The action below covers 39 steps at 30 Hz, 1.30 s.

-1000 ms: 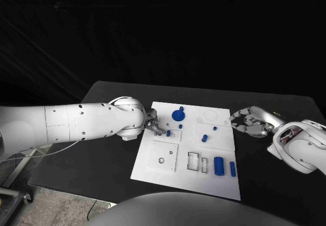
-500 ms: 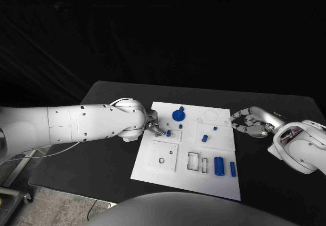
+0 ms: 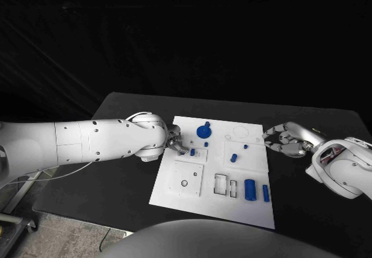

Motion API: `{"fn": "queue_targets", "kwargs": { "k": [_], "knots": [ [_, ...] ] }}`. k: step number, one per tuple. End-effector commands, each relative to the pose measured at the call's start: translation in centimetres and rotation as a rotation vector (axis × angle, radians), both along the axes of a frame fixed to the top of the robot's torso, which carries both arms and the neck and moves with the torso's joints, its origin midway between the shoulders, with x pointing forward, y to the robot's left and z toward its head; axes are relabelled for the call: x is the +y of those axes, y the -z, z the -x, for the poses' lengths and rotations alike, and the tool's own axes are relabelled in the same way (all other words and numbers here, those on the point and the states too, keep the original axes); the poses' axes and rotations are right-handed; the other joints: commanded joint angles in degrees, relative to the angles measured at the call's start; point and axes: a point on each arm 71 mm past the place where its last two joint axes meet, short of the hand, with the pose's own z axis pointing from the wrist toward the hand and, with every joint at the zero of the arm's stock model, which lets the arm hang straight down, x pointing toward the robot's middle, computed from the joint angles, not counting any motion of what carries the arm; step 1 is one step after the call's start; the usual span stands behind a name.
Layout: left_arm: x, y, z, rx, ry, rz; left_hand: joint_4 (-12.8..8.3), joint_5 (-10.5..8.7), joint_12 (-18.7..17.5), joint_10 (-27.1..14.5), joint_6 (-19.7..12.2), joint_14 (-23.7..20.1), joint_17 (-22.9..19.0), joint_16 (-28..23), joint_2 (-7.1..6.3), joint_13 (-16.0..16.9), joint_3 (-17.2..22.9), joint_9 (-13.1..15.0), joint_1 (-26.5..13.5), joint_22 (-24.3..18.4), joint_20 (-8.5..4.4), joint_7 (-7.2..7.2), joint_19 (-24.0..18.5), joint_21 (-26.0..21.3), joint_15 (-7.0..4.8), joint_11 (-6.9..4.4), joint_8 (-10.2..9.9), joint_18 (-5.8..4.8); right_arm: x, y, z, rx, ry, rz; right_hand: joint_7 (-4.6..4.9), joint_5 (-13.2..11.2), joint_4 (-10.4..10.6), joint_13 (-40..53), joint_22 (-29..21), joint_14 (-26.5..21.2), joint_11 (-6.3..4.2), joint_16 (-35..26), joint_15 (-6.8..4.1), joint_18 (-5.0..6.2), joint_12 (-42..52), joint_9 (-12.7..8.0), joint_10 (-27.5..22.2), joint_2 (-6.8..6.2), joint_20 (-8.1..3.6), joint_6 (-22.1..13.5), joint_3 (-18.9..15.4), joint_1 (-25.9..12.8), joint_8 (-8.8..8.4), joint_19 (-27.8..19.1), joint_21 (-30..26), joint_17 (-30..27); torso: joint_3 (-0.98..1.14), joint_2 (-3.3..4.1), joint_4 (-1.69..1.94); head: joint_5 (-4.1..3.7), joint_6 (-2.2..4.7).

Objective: Assemble the parts on the task board

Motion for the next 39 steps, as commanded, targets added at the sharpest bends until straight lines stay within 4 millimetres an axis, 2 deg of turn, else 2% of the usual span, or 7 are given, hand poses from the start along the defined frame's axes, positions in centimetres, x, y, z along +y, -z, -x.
{"fn": "queue_targets", "kwargs": {
  "k": [1, 6, 16, 20, 22, 24, 39],
  "knots": [
    [-0.27, 0.04, 0.05, -0.001, 0.01, 0.012, -0.4, 1.95, -0.5, -0.5, 0.5, 2.5, 11.0, -0.2, -1.44, 6.0, 3.1, 0.5, 2.4, 8.3, 0.0, 0.07, -0.4, -0.4, -0.21, -0.04, -0.1, -0.64, 0.03, 0.15, 0.06, 0.018, -0.005, 0.011, -0.03, 0.4, 0.0, 15.0, 9.4, 5.9, 0.44, -0.1, 0.24, -0.04, -0.3, -0.1, 6.1, 0.01, -0.02, 0.5, 0.4, 0.2, 0.23, 0.2, -0.4, 14.9, 0.0, 0.0, 0.01, 0.0, -0.01],
    [-0.26, 0.1, 0.06, 0.003, 0.005, 0.018, -1.3, 2.86, -0.7, -0.5, 0.5, 2.6, 11.0, -0.2, -4.37, 5.9, 8.5, 1.6, 5.5, 8.3, -0.13, 0.02, -0.3, -0.2, -0.29, -0.16, 0.3, -0.68, -0.01, 0.17, 0.06, 0.02, -0.003, 0.012, -0.03, 0.4, 0.0, 15.0, 9.4, 5.9, 0.44, -0.1, 0.24, -0.04, -0.3, -0.1, 6.1, 0.01, -0.02, 0.5, 0.4, 0.2, 0.23, 0.2, -0.4, 14.9, 0.0, 0.01, 0.02, -0.02, -0.01],
    [-0.07, 0.08, -0.02, -0.003, -0.005, 0.023, -1.6, -0.97, -0.9, -0.3, 0.4, 2.6, 11.1, -0.1, -8.82, 5.8, 16.2, 3.2, 5.6, 8.4, -0.17, -0.04, -0.3, 0.1, -0.38, -0.25, 1.0, -0.73, -0.07, 0.2, 0.05, 0.023, 0.0, 0.014, -0.04, 0.4, 0.0, 15.0, 9.3, 5.8, 0.43, -0.3, 0.24, 0.01, -0.3, -0.1, 6.1, 0.01, -0.02, 0.5, 0.4, 0.3, 0.25, 0.1, -0.7, 14.8, -0.01, 0.0, 0.06, 0.0, -0.01],
    [0.0, 0.09, -0.06, -0.004, -0.007, 0.024, -2.6, -16.75, -1.2, -0.5, 0.0, 2.5, 10.9, -0.2, -12.12, 5.6, 27.6, 3.8, 5.6, 8.3, -0.5, -0.09, -0.5, 0.0, -0.37, -0.33, 0.7, -0.64, -0.07, 0.23, 0.04, 0.025, 0.002, 0.015, -0.04, 0.4, -0.1, 15.0, 9.2, 5.8, 0.43, -0.4, 0.24, 0.04, -0.3, -0.1, 6.1, 0.01, -0.02, 0.5, 0.4, 0.3, 0.25, 0.0, -0.8, 14.8, -0.02, 0.0, 0.05, 0.11, -0.01],
    [0.02, 0.08, -0.09, -0.005, -0.009, 0.026, -3.1, -20.06, -1.2, -0.5, 0.3, 2.5, 10.9, -0.2, -13.47, 5.6, 33.1, 4.1, 4.2, 8.3, -0.38, -0.01, -0.5, 0.0, -0.2, -0.29, 0.8, -0.63, -0.07, 0.25, 0.02, 0.026, 0.002, 0.015, -0.04, 0.4, -0.1, 15.0, 9.2, 5.7, 0.43, -0.4, 0.24, 0.08, -0.3, -0.1, 6.1, 0.0, -0.02, 0.5, 0.4, 0.3, 0.25, -0.1, -1.0, 14.7, -0.01, -0.02, 0.04, 0.14, -0.01],
    [0.04, 0.07, -0.1, -0.006, -0.011, 0.028, -4.2, -20.65, -1.2, -0.4, 0.4, 2.5, 10.9, -0.2, -15.11, 5.6, 37.0, 4.7, 1.9, 8.3, -0.27, 0.17, -0.5, 0.0, -0.09, -0.15, 1.1, -0.6, -0.08, 0.26, 0.01, 0.026, 0.003, 0.015, -0.04, 0.4, -0.1, 15.0, 9.2, 5.7, 0.43, -0.4, 0.24, 0.08, -0.3, -0.1, 6.1, 0.0, -0.01, 0.5, 0.4, 0.3, 0.25, -0.1, -1.0, 14.7, -0.01, -0.04, 0.03, 0.13, -0.01],
    [0.5, -0.74, -0.4, 0.094, -0.074, 0.103, -6.9, -22.06, -1.3, -0.4, 0.4, 2.4, 10.9, -0.2, -16.0, 5.5, 40.1, 5.3, 0.2, 8.2, -0.1, -0.01, -0.6, -0.1, -0.25, -0.17, 1.4, -0.63, -0.07, 0.3, -0.07, 0.025, 0.006, 0.013, -0.02, 0.4, -0.1, 15.0, 9.1, 5.7, 0.44, -0.6, 0.25, 0.12, -0.3, -0.1, 6.1, -0.03, -0.01, 0.5, 0.5, 0.3, 0.22, -0.2, -1.2, 14.6, 0.08, -0.01, -0.09, -0.01, -0.01]
  ]
}}
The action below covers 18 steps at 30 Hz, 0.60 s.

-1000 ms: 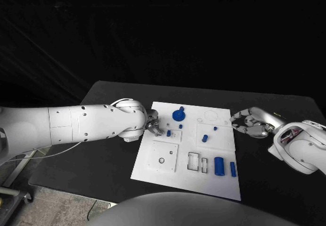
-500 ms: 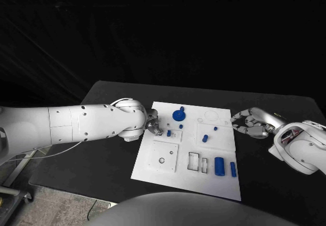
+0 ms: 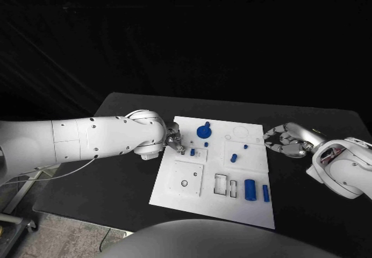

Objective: Assemble the parts on the task board

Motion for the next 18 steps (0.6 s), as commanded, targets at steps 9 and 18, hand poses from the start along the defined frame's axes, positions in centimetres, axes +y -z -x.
{"fn": "queue_targets", "kwargs": {
  "k": [9, 18],
  "knots": [
    [0.8, -1.4, -1.2, 0.164, -0.02, 0.038, -4.0, -1.84, -0.5, -0.5, 0.2, 2.3, 10.5, -0.4, -0.05, 5.2, 4.1, 0.3, -2.0, 8.1, 0.24, -0.24, -0.7, -0.5, 0.01, 0.07, 0.3, -0.55, 0.1, 0.1, 0.0, 0.01, -0.003, 0.006, -0.02, 0.2, 0.1, 15.0, 9.1, 5.7, 0.44, -0.3, 0.25, 0.12, -0.3, -0.1, 6.1, -0.03, -0.01, 0.5, 0.3, 0.3, 0.22, -0.2, -0.4, 14.6, 0.05, 0.03, -0.01, -0.21, -0.01],
    [0.8, -2.2, -2.3, 0.247, 0.047, -0.024, -4.9, -2.9, -0.6, -0.6, 0.4, 2.1, 10.2, -0.5, 0.34, 5.1, 4.7, 0.2, -3.1, 8.0, 0.26, -0.19, -0.9, -0.8, 0.03, 0.1, 0.1, -0.49, 0.2, 0.1, 0.0, 0.009, -0.004, 0.005, -0.02, 0.2, 0.1, 15.0, 9.1, 5.7, 0.44, -0.3, 0.25, 0.12, -0.3, -0.1, 6.1, -0.03, -0.01, 0.5, 0.3, 0.3, 0.22, -0.2, -0.4, 14.6, 0.01, 0.06, 0.06, -0.29, -0.01]
  ]
}}
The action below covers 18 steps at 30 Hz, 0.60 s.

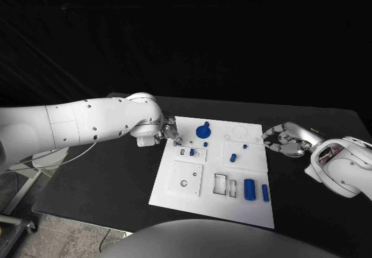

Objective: Assemble the parts on the task board

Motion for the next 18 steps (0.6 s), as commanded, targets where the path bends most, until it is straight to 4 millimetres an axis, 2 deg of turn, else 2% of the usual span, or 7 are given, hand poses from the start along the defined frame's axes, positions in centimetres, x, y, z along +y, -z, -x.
{"fn": "queue_targets", "kwargs": {
  "k": [1, 18],
  "knots": [
    [-0.4, 0.3, 0.2, 0.11, 0.07, -0.029, -2.8, -0.37, -0.4, -0.5, 0.3, 2.1, 10.1, -0.3, 0.2, 5.1, 2.6, 0.0, -0.7, 8.0, -0.15, -0.25, -0.5, -0.3, 0.03, -0.09, -0.1, -0.48, 0.1, 0.1, 0.0, 0.007, -0.004, 0.005, -0.02, 0.2, 0.1, 15.0, 9.1, 5.7, 0.44, -0.3, 0.25, 0.12, -0.3, -0.1, 6.1, -0.03, -0.01, 0.5, 0.3, 0.3, 0.22, -0.2, -0.4, 14.6, -0.05, 0.06, 0.04, 0.0, -0.01],
    [-1.9, 0.5, -1.0, 0.12, 0.171, -0.145, -4.4, -1.81, -0.7, -0.7, 0.2, 1.7, 9.7, -0.5, 0.93, 4.9, 3.1, -0.3, -1.9, 7.8, -0.09, -0.14, -0.8, -0.8, 0.09, 0.0, -0.8, -0.39, 0.2, 0.1, 0.0, 0.007, -0.006, 0.004, 0.01, 0.2, 0.0, 15.0, 9.1, 5.7, 0.46, -0.4, 0.26, 0.13, -0.3, -0.1, 6.1, -0.07, 0.0, 0.4, 0.4, 0.2, 0.2, -0.2, -0.4, 14.6, -0.06, 0.08, 0.03, 0.05, -0.01]
  ]
}}
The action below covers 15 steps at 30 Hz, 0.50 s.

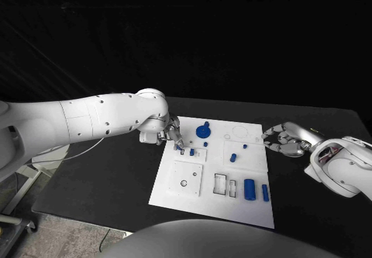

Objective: Assemble the parts on the task board

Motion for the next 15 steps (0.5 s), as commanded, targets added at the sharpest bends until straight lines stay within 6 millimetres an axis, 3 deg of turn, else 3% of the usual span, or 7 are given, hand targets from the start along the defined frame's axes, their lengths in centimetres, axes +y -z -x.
{"fn": "queue_targets", "kwargs": {
  "k": [1, 15],
  "knots": [
    [-0.35, 0.01, -0.09, 0.012, 0.065, -0.064, -2.6, -0.4, -0.2, -0.2, 0.2, 1.7, 9.7, -0.3, 0.37, 4.9, 2.1, -0.1, -0.4, 7.8, -0.08, -0.13, -0.5, -0.3, 0.11, 0.01, -0.4, -0.37, 0.1, 0.07, 0.04, 0.006, -0.006, 0.005, 0.01, 0.2, 0.0, 15.0, 9.1, 5.7, 0.46, -0.4, 0.26, 0.13, -0.3, 0.0, 6.1, -0.07, 0.0, 0.4, 0.4, 0.2, 0.2, -0.2, -0.2, 14.6, -0.01, 0.01, -0.02, 0.09, -0.01],
    [-1.32, 0.32, -0.41, -0.013, 0.102, -0.11, -2.9, -0.76, -0.3, -0.3, 0.2, 1.7, 9.6, -0.3, 0.73, 4.9, 2.2, -0.1, -0.7, 7.8, -0.05, -0.07, -0.5, -0.4, 0.14, 0.06, -0.6, -0.35, 0.1, 0.1, 0.08, 0.011, -0.007, 0.007, 0.01, 0.2, 0.0, 15.0, 9.1, 5.7, 0.46, -0.4, 0.26, 0.13, -0.3, 0.0, 6.1, -0.07, 0.0, 0.4, 0.4, 0.2, 0.2, -0.2, -0.2, 14.6, 0.01, 0.01, 0.0, 0.12, -0.01]
  ]
}}
